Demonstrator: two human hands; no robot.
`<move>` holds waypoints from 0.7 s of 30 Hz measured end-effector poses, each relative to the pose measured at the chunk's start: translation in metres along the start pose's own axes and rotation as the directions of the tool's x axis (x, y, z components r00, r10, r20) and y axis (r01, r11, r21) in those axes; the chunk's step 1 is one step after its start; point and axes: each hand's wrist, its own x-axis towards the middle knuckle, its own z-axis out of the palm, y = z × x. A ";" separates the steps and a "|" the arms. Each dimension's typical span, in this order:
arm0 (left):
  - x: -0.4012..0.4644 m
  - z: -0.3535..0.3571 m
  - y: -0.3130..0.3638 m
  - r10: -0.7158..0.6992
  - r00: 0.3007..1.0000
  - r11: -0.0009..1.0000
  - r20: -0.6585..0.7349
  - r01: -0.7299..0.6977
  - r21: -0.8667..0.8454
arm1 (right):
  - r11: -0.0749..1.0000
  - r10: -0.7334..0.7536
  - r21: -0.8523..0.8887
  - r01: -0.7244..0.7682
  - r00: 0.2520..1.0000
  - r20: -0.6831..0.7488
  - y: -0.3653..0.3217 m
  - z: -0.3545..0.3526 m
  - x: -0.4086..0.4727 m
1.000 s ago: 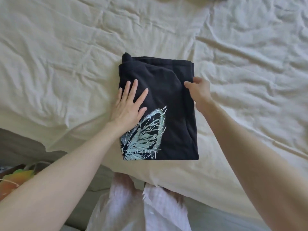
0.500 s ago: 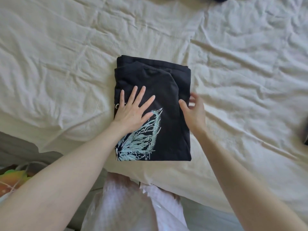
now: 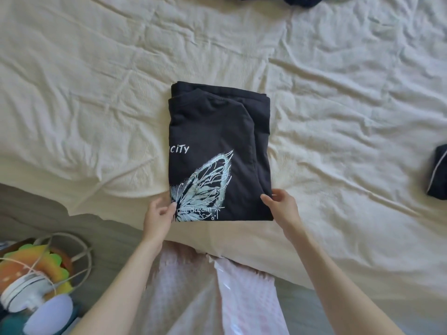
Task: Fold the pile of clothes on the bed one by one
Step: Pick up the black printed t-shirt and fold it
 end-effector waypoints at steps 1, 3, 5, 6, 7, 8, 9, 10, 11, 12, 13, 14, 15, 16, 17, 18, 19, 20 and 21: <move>0.002 0.001 0.002 -0.069 0.996 0.995 0.055 0.073 -0.063 | 0.999 0.034 0.015 -0.034 0.999 0.030 0.000 -0.001 0.001; 0.004 0.002 0.006 -0.136 0.984 0.978 0.117 0.152 -0.141 | 0.995 0.077 0.049 -0.081 0.993 0.087 0.000 -0.003 -0.001; 0.004 0.001 0.011 -0.177 0.972 0.951 0.156 0.210 -0.226 | 0.985 0.113 0.118 -0.129 0.985 0.130 0.000 -0.004 -0.003; 0.003 -0.001 0.012 -0.201 0.962 0.929 0.186 0.247 -0.274 | 0.971 0.138 0.174 -0.164 0.979 0.152 0.000 -0.005 -0.005; 0.001 -0.005 0.014 -0.227 0.949 0.903 0.219 0.289 -0.319 | 0.951 0.164 0.234 -0.203 0.971 0.176 0.000 -0.005 -0.008; -0.001 -0.010 0.015 -0.254 0.934 0.877 0.250 0.331 -0.348 | 0.928 0.191 0.283 -0.244 0.961 0.201 0.001 -0.005 -0.011; -0.004 -0.015 0.015 -0.281 0.919 0.857 0.275 0.370 -0.360 | 0.910 0.220 0.303 -0.283 0.949 0.226 0.002 -0.005 -0.016; -0.007 -0.020 0.014 -0.305 0.906 0.848 0.293 0.399 -0.350 | 0.900 0.250 0.298 -0.319 0.936 0.246 0.004 -0.005 -0.021; -0.010 -0.025 0.013 -0.327 0.895 0.847 0.304 0.420 -0.324 | 0.892 0.280 0.286 -0.350 0.924 0.259 0.006 -0.005 -0.025; -0.015 -0.029 0.013 -0.347 0.885 0.851 0.309 0.436 -0.293 | 0.882 0.307 0.280 -0.379 0.913 0.269 0.009 -0.005 -0.030; -0.019 -0.033 0.013 -0.365 0.879 0.852 0.306 0.448 -0.271 | 0.869 0.330 0.285 -0.405 0.903 0.276 0.012 -0.005 -0.035; -0.022 -0.035 0.014 -0.378 0.876 0.850 0.299 0.457 -0.262 | 0.851 0.346 0.308 -0.425 0.895 0.280 0.013 -0.005 -0.038; -0.025 -0.037 0.016 -0.387 0.875 0.845 0.291 0.463 -0.266 | 0.841 0.345 0.337 -0.423 0.900 0.267 0.013 -0.007 -0.042; -0.027 -0.039 0.019 -0.387 0.876 0.840 0.288 0.464 -0.281 | 0.851 0.324 0.355 -0.388 0.919 0.227 0.012 -0.007 -0.044; -0.029 -0.041 0.023 -0.377 0.880 0.836 0.290 0.458 -0.302 | 0.871 0.286 0.367 -0.328 0.944 0.164 0.010 -0.008 -0.046; -0.031 -0.042 0.028 -0.362 0.884 0.834 0.297 0.449 -0.320 | 0.882 0.241 0.393 -0.258 0.966 0.093 0.005 -0.009 -0.048; -0.032 -0.044 0.035 -0.345 0.886 0.830 0.309 0.442 -0.340 | 0.879 0.210 0.432 -0.204 0.977 0.033 0.000 -0.010 -0.050; -0.033 -0.046 0.042 -0.331 0.887 0.821 0.321 0.439 -0.365 | 0.860 0.193 0.482 -0.169 0.981 0.000 -0.008 -0.012 -0.051; -0.033 -0.047 0.051 -0.323 0.886 0.803 0.333 0.443 -0.398 | 0.833 0.181 0.533 -0.147 0.983 -0.011 -0.016 -0.014 -0.052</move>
